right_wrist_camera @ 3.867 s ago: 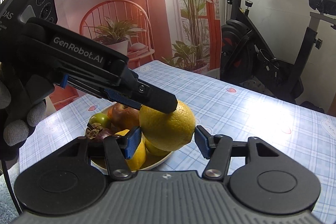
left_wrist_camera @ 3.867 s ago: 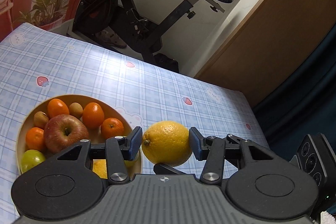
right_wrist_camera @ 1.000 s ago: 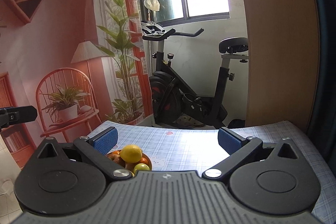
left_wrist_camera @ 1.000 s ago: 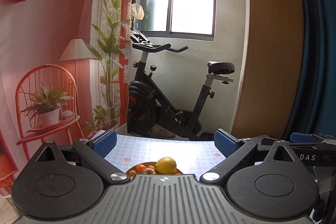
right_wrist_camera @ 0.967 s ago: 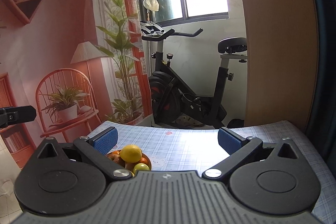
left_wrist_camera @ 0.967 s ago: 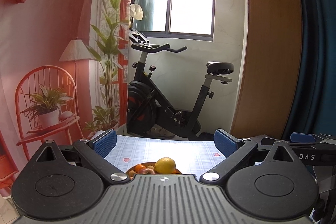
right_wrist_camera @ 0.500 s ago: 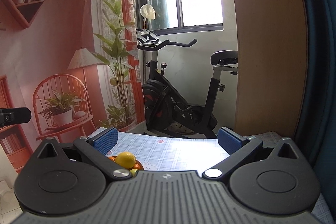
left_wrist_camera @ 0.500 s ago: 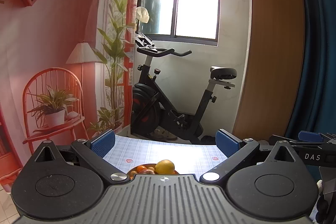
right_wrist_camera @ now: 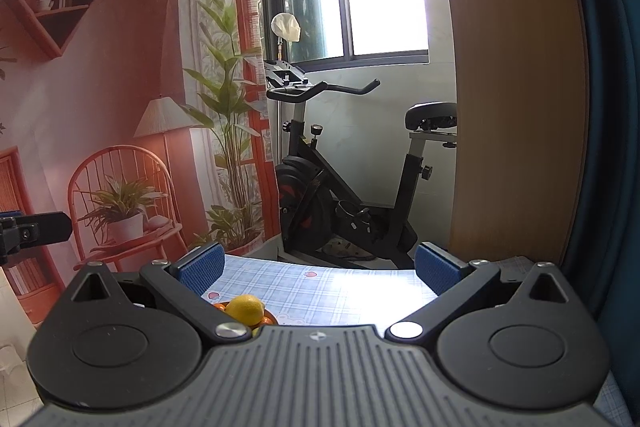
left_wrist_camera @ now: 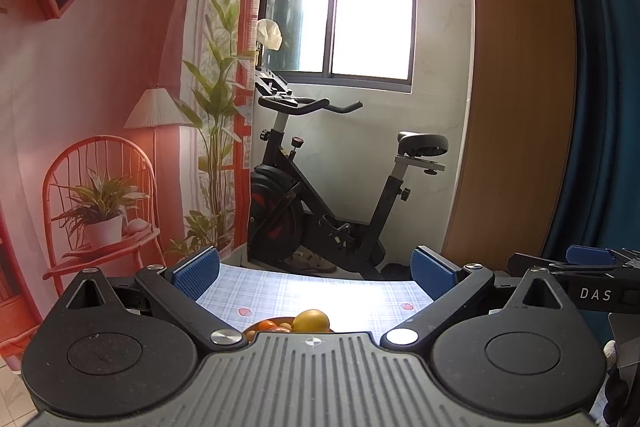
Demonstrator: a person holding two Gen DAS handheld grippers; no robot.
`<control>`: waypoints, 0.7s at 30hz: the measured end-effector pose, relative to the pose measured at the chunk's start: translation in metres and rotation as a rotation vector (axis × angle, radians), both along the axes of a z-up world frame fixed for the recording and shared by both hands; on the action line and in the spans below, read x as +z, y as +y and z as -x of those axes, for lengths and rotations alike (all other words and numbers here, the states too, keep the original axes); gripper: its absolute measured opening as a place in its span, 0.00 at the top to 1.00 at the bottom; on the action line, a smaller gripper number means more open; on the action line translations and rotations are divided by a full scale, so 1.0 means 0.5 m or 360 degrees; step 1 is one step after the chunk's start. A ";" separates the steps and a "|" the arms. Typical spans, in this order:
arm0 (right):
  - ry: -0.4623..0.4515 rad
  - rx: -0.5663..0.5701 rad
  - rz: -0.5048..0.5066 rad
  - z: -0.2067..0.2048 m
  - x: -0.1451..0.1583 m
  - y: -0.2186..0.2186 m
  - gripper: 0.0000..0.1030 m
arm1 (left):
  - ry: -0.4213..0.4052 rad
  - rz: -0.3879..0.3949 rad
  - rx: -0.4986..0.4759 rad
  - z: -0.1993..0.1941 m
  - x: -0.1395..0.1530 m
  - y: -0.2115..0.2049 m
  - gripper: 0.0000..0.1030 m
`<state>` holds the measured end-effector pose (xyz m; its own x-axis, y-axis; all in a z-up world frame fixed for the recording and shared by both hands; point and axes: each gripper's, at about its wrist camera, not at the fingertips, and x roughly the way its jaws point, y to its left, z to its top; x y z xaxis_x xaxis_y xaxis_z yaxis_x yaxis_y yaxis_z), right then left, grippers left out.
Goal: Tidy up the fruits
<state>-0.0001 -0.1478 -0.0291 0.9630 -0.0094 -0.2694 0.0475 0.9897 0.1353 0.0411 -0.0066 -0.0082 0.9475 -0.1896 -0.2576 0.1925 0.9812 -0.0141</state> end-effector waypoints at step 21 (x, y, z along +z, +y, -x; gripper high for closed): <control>0.0020 0.0051 -0.0002 -0.001 0.002 -0.004 0.00 | -0.0015 0.0013 -0.0013 0.010 0.000 -0.002 0.00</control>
<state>0.0003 -0.1500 -0.0280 0.9594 0.0215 -0.2813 0.0176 0.9906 0.1358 0.0363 -0.0074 -0.0080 0.9482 -0.1996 -0.2470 0.2009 0.9794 -0.0202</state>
